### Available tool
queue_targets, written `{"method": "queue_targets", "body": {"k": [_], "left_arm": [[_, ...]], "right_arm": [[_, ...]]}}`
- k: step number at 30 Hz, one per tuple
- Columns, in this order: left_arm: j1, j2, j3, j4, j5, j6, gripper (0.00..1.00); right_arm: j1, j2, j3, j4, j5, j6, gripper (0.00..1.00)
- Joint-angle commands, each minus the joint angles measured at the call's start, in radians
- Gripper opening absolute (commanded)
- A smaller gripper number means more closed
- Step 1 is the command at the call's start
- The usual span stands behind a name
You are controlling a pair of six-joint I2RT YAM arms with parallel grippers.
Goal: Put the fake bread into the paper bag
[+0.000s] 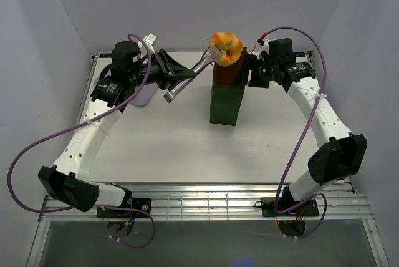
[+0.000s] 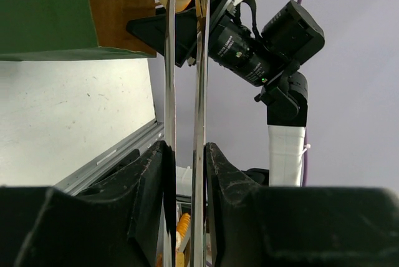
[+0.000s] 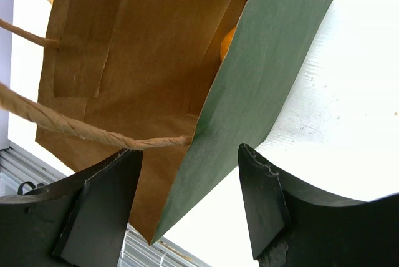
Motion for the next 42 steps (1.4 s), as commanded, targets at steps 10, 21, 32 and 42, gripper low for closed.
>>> {"method": "queue_targets", "body": {"k": [10,21,32,42], "left_arm": [[-0.006,-0.003,-0.017,0.023,-0.009,0.034,0.5],[-0.006,0.026,-0.005,0.024,0.0,0.037,0.53],[-0.005,0.046,0.151,0.04,-0.038,0.083,0.52],[0.038,-0.003,0.2,0.014,-0.121,0.131,0.52]], "right_arm": [[-0.005,-0.014,0.034,0.008,-0.008,-0.019,0.69],[-0.005,-0.011,0.034,0.008,-0.01,-0.027,0.69],[-0.005,-0.014,0.031,0.007,-0.013,-0.031,0.69],[-0.003,-0.016,0.031,0.005,-0.002,-0.031,0.69]]}}
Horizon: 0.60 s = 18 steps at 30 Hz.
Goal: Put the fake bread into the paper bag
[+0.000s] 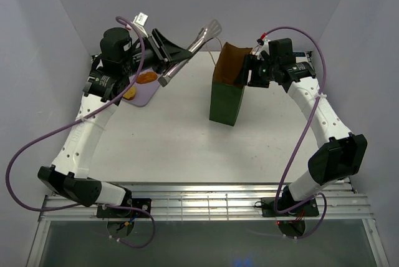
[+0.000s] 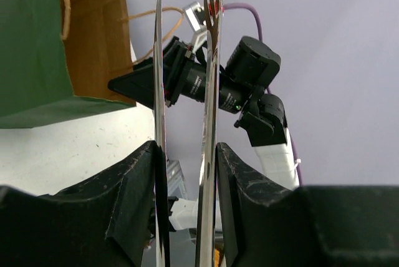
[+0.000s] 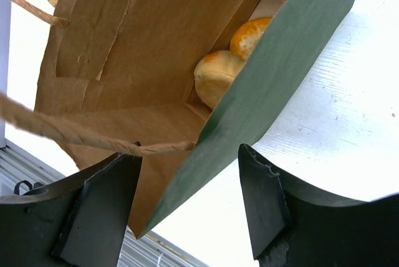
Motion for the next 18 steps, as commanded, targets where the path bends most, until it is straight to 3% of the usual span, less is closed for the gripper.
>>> {"method": "queue_targets", "body": {"k": [1,8,18], "left_arm": [[0.036,-0.076,0.023,-0.026,-0.07,0.045,0.52],[0.101,-0.169,-0.055,-0.117,-0.205,0.065,0.52],[0.196,-0.245,-0.262,-0.08,-0.172,-0.025,0.52]], "right_arm": [[-0.005,-0.016,0.034,0.005,-0.002,-0.016,0.69],[-0.005,-0.026,0.035,-0.005,-0.007,0.019,0.71],[-0.005,-0.042,0.045,-0.035,-0.076,0.076,0.73]]}}
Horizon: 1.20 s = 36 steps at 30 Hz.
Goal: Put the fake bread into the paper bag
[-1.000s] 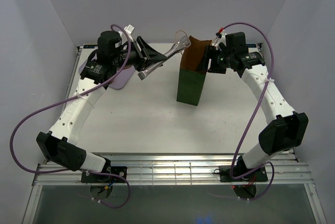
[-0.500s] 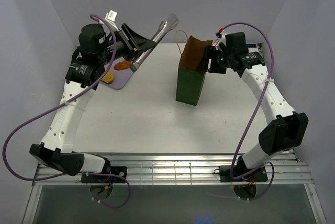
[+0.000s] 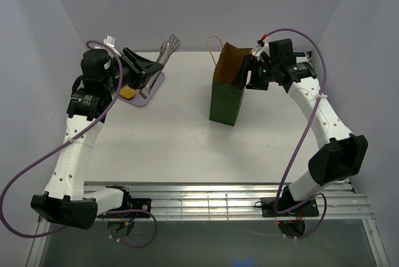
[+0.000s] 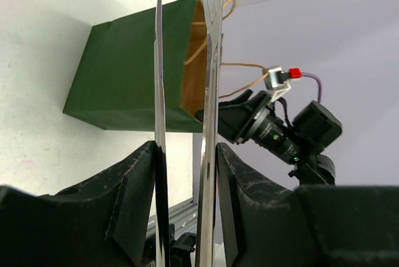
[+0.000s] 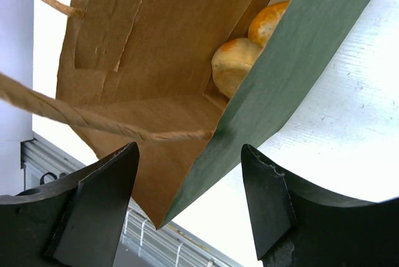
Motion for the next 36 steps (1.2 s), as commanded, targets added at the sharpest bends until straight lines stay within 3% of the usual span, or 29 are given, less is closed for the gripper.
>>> {"method": "queue_targets", "body": {"k": [1,12,19,36], "left_arm": [[0.021,-0.046,-0.048,0.019,-0.013,-0.048,0.52],[0.096,-0.091,-0.111,-0.015,0.009,-0.065,0.52],[0.237,-0.019,-0.198,0.051,0.128,-0.068,0.52],[0.503,0.093,-0.332,0.095,0.139,0.039,0.53]], "right_arm": [[-0.005,-0.035,0.048,-0.023,-0.032,0.018,0.73],[-0.005,-0.066,0.028,-0.043,-0.044,0.023,0.73],[-0.005,-0.051,0.069,-0.098,-0.027,0.01,0.73],[-0.005,-0.034,0.13,-0.226,-0.003,-0.039,0.74]]}}
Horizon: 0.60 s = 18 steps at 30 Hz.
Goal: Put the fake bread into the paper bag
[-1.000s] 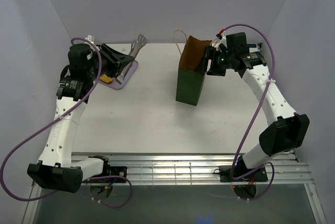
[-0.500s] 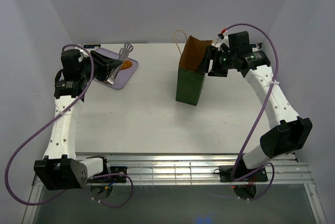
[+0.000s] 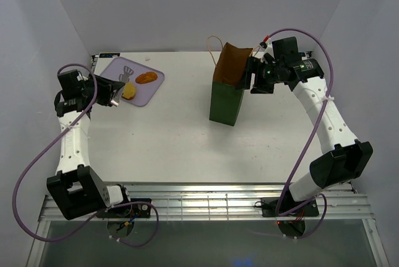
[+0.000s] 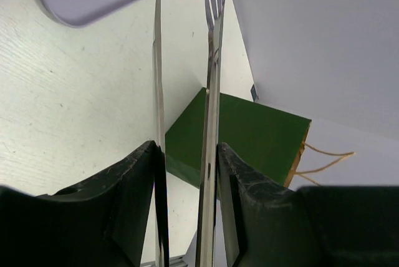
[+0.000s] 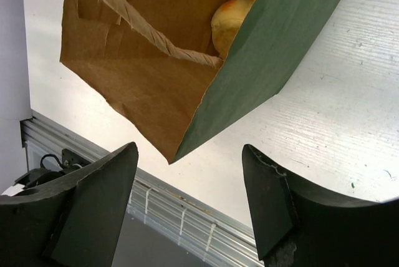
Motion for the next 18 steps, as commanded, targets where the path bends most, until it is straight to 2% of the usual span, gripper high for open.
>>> {"method": "queue_targets", "body": {"k": [1,13,18], "left_arm": [[0.02,0.037,-0.01,0.063,0.017,0.028,0.53],[0.021,0.322,0.05,0.149,0.106,-0.077,0.53],[0.018,0.441,0.178,0.127,0.109,-0.055,0.52]], "right_arm": [[-0.005,-0.002,0.056,-0.024,0.003,-0.017,0.74],[-0.005,-0.027,0.018,0.024,0.01,-0.003,0.74],[-0.005,-0.045,-0.028,0.073,0.007,-0.002,0.75]]}}
